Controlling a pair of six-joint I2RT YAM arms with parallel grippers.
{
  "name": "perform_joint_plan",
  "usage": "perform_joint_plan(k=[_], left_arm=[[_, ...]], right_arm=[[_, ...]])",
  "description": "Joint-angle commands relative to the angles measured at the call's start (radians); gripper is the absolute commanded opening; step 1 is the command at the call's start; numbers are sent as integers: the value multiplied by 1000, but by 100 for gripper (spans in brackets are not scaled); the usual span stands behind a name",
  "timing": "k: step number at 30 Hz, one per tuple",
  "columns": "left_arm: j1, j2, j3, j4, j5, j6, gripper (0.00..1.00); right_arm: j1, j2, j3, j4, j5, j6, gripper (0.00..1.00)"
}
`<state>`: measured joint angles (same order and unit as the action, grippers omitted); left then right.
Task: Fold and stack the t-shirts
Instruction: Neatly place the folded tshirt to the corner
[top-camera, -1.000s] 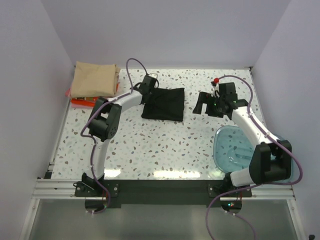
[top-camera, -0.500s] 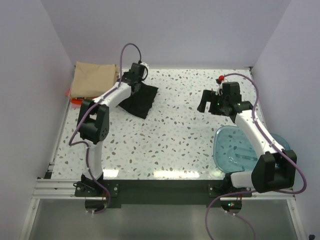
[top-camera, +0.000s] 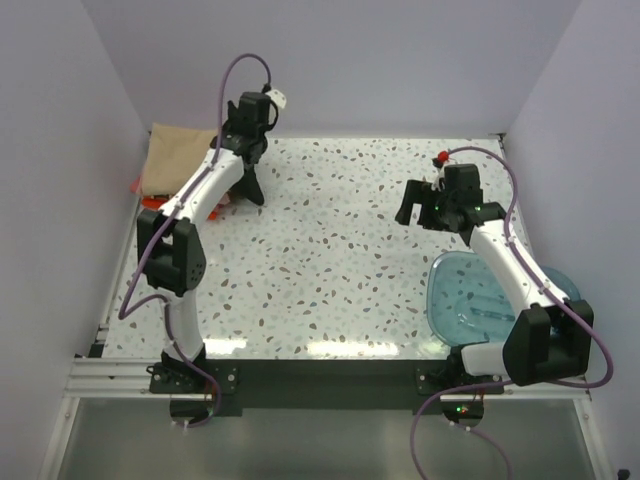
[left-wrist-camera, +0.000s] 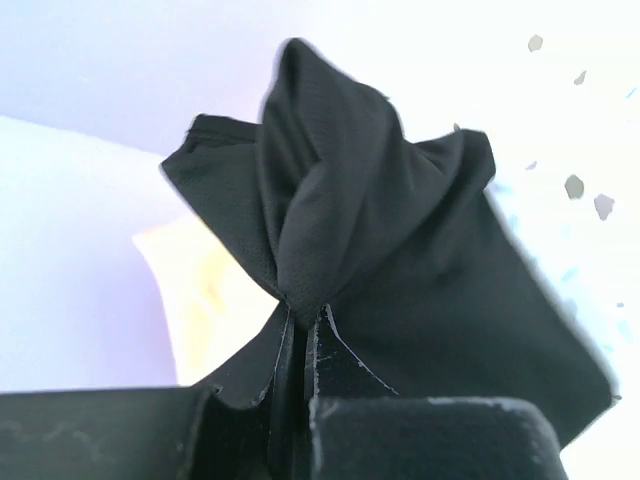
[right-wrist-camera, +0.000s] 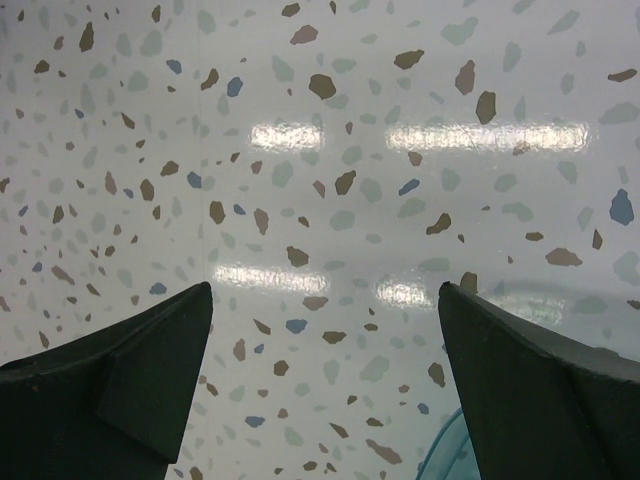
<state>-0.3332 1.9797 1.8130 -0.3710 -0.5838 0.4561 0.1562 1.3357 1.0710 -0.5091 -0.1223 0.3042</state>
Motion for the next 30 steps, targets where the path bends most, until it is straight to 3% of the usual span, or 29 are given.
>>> perform_joint_plan(k=[1, 14, 30], left_arm=[[16, -59, 132, -32, 2, 41, 0], [72, -130, 190, -85, 28, 72, 0], [333, -177, 11, 17, 286, 24, 0]], right_arm=[[2, -7, -5, -2, 4, -7, 98], [0, -10, 0, -9, 6, 1, 99], [3, 42, 17, -14, 9, 6, 99]])
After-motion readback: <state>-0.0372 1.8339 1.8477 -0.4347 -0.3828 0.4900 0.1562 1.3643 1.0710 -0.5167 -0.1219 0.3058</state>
